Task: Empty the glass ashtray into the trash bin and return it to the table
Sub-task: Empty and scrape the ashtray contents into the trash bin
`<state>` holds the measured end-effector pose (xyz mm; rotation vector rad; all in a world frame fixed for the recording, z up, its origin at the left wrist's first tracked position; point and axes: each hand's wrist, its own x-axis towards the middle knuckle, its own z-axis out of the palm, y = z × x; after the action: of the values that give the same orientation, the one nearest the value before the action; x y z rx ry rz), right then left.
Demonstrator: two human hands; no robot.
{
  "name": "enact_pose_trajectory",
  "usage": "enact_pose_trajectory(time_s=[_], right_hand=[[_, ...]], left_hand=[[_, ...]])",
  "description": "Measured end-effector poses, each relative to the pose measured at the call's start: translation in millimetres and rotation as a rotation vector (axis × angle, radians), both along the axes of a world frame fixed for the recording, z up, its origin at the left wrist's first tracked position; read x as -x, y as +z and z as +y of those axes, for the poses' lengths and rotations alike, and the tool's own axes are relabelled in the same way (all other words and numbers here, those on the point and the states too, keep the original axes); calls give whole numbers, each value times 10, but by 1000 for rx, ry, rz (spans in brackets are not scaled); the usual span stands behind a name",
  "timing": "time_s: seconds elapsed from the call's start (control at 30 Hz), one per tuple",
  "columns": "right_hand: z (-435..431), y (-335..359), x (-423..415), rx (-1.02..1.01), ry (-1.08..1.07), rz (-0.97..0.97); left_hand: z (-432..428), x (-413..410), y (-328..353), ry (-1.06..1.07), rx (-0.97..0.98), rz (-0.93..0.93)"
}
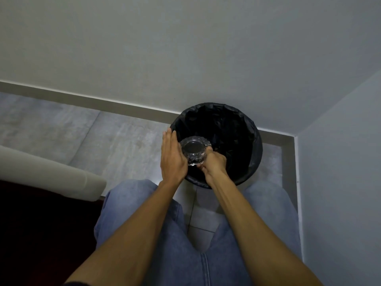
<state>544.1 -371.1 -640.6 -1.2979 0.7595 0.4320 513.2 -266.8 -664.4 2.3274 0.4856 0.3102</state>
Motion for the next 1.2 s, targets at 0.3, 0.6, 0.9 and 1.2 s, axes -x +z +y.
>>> enact_pose_trajectory(time_s=[0.3,0.6,0.9,1.2], right_hand=[[-69,38,-57,-82,-24,-16],[-108,35,5,36,146,-92],[-219,131,62,204,266,-215],[-321,508,111,822,687,-830]], left_hand=[[-65,11,-2,-9,-11,3],[-87,28,12,29,-3,53],[-129,57,132,-11,25,86],[-145,-190,575,93,347,109]])
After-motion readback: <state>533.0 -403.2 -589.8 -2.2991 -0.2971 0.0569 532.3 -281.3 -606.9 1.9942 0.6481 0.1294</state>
